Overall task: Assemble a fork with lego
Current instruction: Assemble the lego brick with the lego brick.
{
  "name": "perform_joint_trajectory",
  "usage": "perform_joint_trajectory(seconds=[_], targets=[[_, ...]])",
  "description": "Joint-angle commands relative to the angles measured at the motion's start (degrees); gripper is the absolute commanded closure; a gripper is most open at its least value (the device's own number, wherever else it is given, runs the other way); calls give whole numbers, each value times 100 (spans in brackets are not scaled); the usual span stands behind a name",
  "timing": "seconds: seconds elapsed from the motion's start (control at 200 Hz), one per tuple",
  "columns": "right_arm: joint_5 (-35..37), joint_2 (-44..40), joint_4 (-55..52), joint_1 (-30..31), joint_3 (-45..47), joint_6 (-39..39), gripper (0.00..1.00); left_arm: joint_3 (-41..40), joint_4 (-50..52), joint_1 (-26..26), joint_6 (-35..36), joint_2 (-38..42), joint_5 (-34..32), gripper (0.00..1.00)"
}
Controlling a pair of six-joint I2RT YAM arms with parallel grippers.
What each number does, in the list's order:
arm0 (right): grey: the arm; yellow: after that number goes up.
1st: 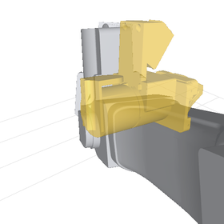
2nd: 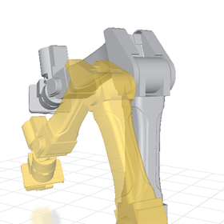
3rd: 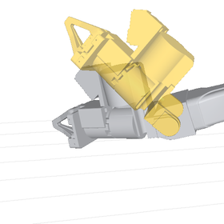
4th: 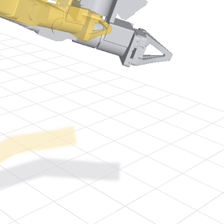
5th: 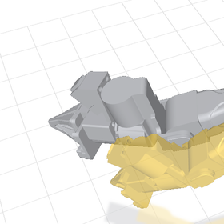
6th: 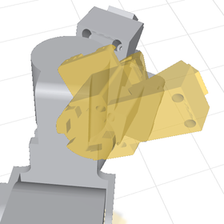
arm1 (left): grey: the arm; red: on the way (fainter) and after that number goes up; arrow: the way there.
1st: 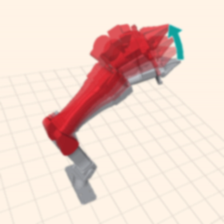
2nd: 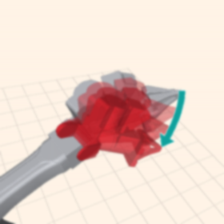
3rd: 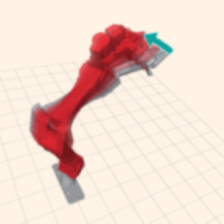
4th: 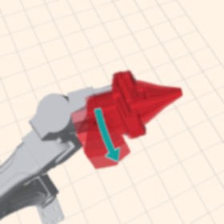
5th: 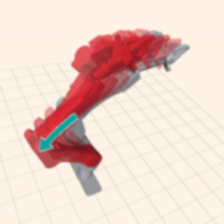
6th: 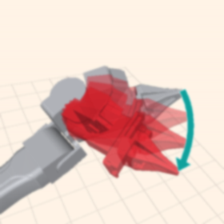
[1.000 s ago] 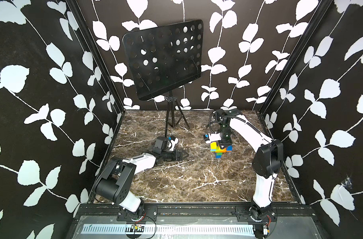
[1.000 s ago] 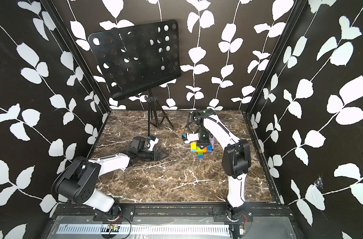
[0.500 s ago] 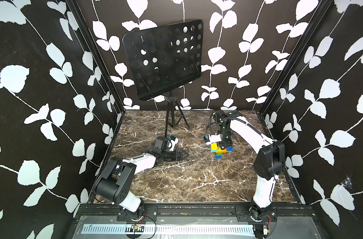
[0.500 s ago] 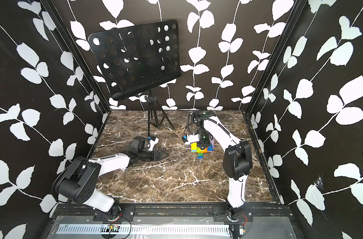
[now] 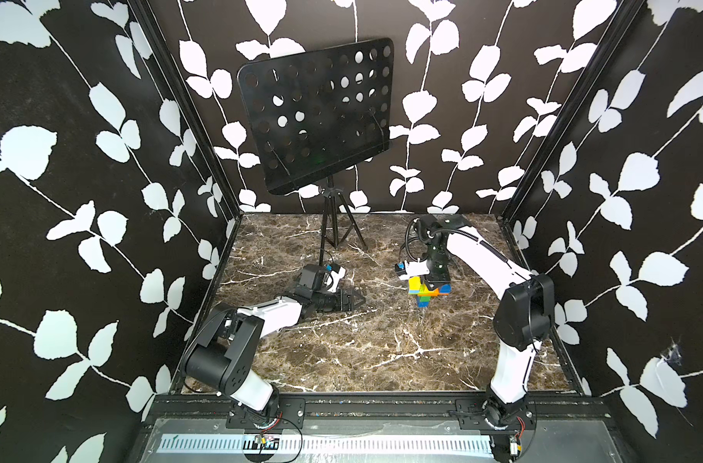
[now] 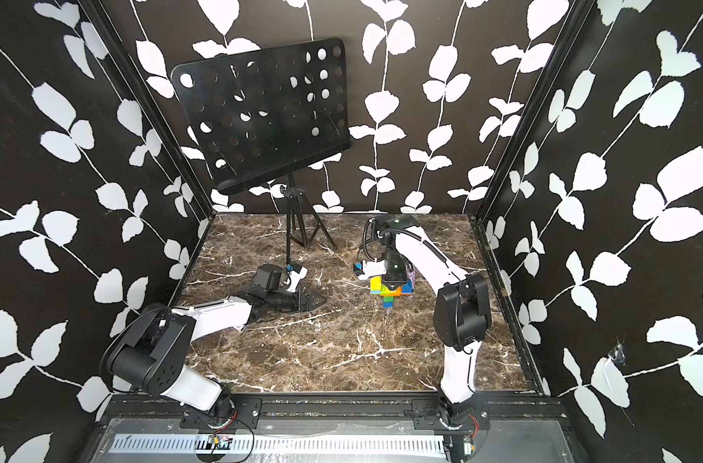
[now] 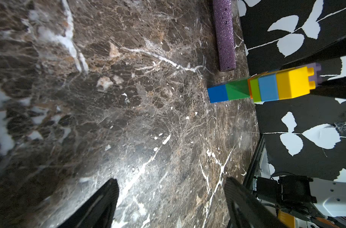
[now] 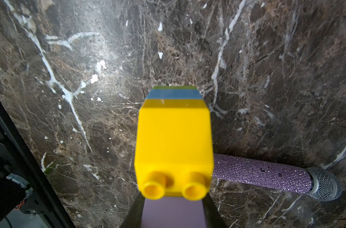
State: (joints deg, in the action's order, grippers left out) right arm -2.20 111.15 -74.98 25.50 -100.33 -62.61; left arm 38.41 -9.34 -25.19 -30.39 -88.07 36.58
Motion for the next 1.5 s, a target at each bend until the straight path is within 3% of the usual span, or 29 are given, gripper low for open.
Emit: perform_joint_trajectory(seconds=[0.0, 0.32, 0.64, 0.735, 1.04, 1.305, 1.495], targets=[[-70, 910, -107, 120, 378, -75, 93, -47, 44, 34, 77, 124, 7, 14], [-456, 522, 62, 263, 509, -858, 95, -41, 102, 32, 96, 117, 7, 14], [-610, 809, 109, 199, 926, -491, 94, -1, 198, 32, 128, 200, -1, 14], [-831, 692, 82, 187, 692, -370, 93, 32, 249, 32, 160, 186, -8, 14], [-1018, 544, -299, 189, -72, -254, 77, 107, 242, 32, 139, 132, 3, 14], [-984, 285, -105, 183, 178, -102, 63, 105, 259, 32, 120, 159, -21, 14], [-1032, 168, -19, 151, 223, -118, 59, 79, 249, 32, 84, 181, -46, 14]])
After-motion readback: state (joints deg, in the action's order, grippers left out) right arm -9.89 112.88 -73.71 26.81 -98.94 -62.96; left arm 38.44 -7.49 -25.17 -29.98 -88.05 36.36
